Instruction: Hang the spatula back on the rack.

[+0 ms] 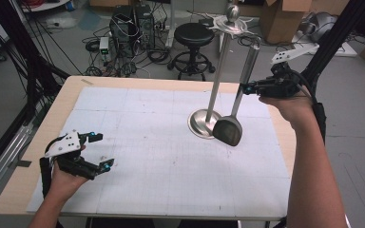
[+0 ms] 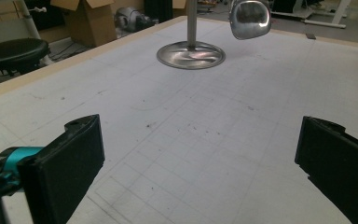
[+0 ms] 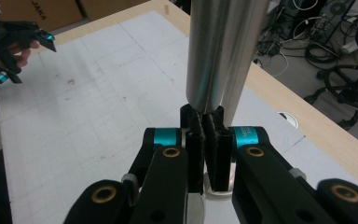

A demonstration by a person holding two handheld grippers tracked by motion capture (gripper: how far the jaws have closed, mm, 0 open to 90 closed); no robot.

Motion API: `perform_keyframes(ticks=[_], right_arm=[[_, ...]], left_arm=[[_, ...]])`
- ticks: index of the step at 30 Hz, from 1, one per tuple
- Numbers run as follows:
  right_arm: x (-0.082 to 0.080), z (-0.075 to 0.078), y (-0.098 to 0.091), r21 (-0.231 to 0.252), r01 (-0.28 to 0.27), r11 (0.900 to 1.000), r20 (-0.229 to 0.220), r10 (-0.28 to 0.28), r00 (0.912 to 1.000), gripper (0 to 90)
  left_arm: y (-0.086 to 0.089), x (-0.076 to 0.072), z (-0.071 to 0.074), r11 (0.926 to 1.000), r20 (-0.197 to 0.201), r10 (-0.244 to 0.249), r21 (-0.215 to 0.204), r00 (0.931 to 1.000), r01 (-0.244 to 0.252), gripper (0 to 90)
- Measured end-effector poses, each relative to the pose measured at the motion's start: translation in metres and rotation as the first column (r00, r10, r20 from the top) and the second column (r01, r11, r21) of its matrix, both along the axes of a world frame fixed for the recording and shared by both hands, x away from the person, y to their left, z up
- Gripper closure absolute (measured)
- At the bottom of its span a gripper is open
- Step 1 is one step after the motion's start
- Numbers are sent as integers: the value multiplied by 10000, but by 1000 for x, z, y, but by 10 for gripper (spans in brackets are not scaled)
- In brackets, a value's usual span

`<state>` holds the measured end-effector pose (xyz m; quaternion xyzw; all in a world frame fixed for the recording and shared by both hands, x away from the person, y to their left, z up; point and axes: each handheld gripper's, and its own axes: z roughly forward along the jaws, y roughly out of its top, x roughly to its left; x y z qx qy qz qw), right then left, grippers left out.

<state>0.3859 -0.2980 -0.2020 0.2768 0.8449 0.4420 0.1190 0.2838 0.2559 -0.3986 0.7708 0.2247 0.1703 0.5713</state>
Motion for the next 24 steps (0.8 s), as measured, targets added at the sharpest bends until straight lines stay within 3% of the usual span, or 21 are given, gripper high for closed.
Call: perform_keyframes(ticks=[14,24], right_arm=[[-8,17,36,-394,-1333,9903,244,1343,9906,879],[3,8,47,-544,-1409,9885,-146,1404,9900,879]], left_arm=[[0,0,1,10000,42,14,-27,10000,-14,17],[1,0,1,10000,52,1,-23,10000,-1,17]])
